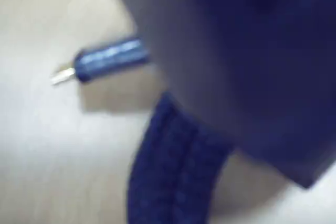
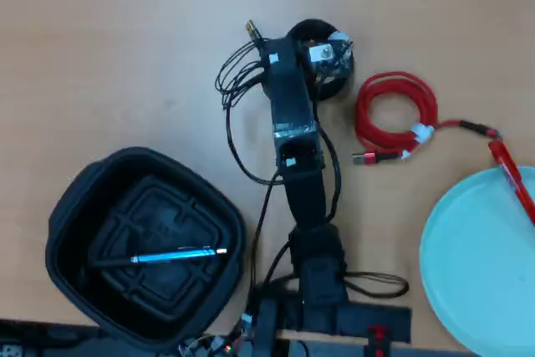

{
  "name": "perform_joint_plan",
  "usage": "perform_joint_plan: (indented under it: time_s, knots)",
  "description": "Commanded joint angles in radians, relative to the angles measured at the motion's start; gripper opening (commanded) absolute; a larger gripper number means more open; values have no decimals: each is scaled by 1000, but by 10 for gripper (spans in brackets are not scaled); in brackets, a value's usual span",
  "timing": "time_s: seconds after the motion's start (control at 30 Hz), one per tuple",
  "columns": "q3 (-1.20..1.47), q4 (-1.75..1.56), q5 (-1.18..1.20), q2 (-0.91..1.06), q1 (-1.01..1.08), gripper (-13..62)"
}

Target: Put a black charging cable in a black bowl and put a red charging cable in a green bowl

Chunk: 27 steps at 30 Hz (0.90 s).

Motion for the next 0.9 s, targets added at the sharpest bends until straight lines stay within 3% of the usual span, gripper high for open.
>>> perform_joint_plan:
  time_s: [0.0, 0.07, 0.13, 0.27, 0.33, 0.57, 0.87]
  knots:
    - [-92, -34, 3, -14, -12, 334]
    - [-103, -32, 3, -21, -12, 301]
    - [-101, -31, 3, -21, -12, 207]
    - [-101, -21, 3, -20, -11, -101]
    - [-100, -18, 3, -18, -11, -56]
    - [-100, 41, -80, 11, -44, -69]
    - [-103, 117, -170, 506, -141, -69]
